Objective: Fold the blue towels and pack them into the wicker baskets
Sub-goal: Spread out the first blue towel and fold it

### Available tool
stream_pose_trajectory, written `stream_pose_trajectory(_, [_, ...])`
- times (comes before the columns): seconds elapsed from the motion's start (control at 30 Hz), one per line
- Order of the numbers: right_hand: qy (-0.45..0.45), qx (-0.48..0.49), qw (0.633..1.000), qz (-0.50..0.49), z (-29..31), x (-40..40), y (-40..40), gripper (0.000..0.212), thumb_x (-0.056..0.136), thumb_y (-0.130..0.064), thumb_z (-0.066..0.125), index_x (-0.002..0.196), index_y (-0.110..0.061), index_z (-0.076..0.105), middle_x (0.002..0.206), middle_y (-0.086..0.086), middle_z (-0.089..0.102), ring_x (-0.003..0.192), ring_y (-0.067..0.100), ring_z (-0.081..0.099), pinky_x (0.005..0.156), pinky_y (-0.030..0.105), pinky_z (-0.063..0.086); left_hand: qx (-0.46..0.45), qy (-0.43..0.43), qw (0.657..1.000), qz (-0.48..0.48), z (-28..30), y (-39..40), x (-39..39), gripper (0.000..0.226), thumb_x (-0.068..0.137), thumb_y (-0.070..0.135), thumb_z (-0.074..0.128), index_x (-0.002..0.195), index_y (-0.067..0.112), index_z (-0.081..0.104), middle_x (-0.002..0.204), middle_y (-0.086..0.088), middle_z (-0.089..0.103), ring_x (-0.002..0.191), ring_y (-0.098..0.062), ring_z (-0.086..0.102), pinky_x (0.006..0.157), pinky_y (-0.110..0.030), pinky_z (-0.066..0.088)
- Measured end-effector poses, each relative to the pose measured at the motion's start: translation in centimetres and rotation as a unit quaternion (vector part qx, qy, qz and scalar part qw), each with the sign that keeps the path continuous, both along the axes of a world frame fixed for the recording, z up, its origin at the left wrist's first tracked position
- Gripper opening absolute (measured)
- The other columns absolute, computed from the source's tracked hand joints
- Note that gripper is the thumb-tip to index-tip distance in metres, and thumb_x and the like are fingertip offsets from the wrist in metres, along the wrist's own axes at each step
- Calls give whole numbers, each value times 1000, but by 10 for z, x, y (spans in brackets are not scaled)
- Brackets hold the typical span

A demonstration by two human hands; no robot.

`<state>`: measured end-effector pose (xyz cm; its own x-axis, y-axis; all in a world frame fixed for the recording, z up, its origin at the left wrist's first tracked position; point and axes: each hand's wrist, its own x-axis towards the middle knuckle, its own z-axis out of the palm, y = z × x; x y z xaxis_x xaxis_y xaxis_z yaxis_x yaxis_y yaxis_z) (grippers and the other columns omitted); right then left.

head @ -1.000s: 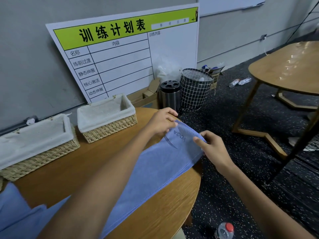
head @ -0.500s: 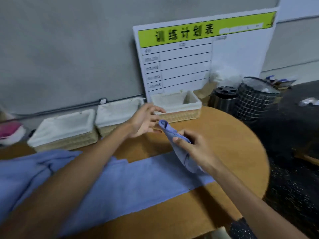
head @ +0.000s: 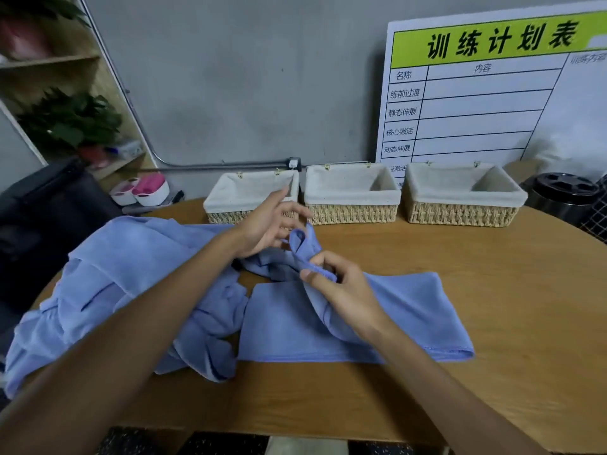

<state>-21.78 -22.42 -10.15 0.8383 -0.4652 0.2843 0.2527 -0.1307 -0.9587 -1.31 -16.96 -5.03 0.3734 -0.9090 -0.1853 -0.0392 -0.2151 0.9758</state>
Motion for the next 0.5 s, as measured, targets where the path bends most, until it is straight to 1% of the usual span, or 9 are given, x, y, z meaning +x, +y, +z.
stream_pose_trajectory(0.03, [11, -16, 1000, 5, -3, 4, 4, 23, 93, 1, 62, 72, -4, 52, 66, -6, 45, 63, 6, 39, 65, 15, 34, 6, -6, 1000, 0, -3, 6, 3, 71, 99, 68, 19, 112, 13, 62, 86, -11, 68, 64, -18, 61, 62, -30, 43])
stream_pose_trajectory(0.07, [25, -33, 999, 9, -7, 7, 8, 24, 93, 0, 62, 72, -5, 52, 65, -7, 45, 62, 4, 39, 64, 15, 34, 13, -13, 1000, 3, -7, 10, 6, 72, 98, 69, 19, 112, 13, 62, 83, -11, 68, 62, -17, 60, 61, -30, 42])
stream_pose_trajectory(0.17, [58, -56, 997, 20, -18, 15, 17, 24, 93, -3, 63, 76, 7, 50, 67, 9, 44, 61, 8, 41, 62, 17, 35, 34, -51, 998, 16, -17, 18, 11, 76, 89, 75, 23, 112, 14, 62, 80, -11, 68, 60, -18, 58, 62, -30, 41])
stream_pose_trajectory(0.23, [73, -74, 994, 28, -28, 21, 23, 26, 93, -9, 64, 77, 3, 48, 65, 15, 45, 60, 11, 42, 62, 24, 37, 54, -89, 994, 20, -23, 22, 14, 78, 82, 79, 25, 108, 16, 64, 78, -10, 69, 60, -19, 54, 60, -29, 39])
stream_pose_trajectory(0.3, [109, -109, 988, 17, -40, 27, 28, 24, 90, -21, 65, 75, -9, 50, 64, 8, 50, 59, 12, 45, 63, 35, 41, 73, -132, 988, 24, -32, 26, 15, 78, 81, 79, 26, 105, 15, 65, 73, -10, 70, 57, -19, 45, 55, -28, 34])
stream_pose_trajectory(0.37, [150, -175, 973, 6, -51, 32, 33, 19, 85, -34, 65, 77, -18, 57, 69, -2, 59, 63, 9, 53, 68, 41, 48, 93, -174, 980, 26, -42, 30, 15, 75, 84, 77, 29, 100, 15, 67, 69, -12, 70, 56, -21, 41, 55, -32, 34])
stream_pose_trajectory(0.43, [179, -286, 941, 25, -54, 31, 39, 21, 83, -48, 65, 86, -27, 66, 79, -11, 65, 76, 5, 60, 78, 39, 50, 131, -255, 958, 21, -50, 35, 12, 68, 89, 75, 32, 95, 19, 69, 70, -11, 72, 60, -28, 51, 66, -37, 43])
stream_pose_trajectory(0.47, [180, -328, 926, 49, -53, 30, 42, 25, 83, -54, 64, 90, -30, 69, 83, -14, 67, 81, 4, 60, 82, 38, 49, 150, -306, 940, 15, -54, 37, 11, 60, 94, 69, 34, 92, 21, 69, 71, -8, 73, 64, -25, 57, 70, -37, 47])
stream_pose_trajectory(0.5, [169, -338, 923, 74, -51, 28, 41, 28, 84, -56, 62, 93, -31, 71, 87, -15, 68, 84, 4, 61, 84, 37, 49, 163, -365, 916, 13, -57, 38, 8, 51, 100, 61, 36, 89, 22, 68, 73, -4, 74, 64, -17, 61, 70, -36, 48])
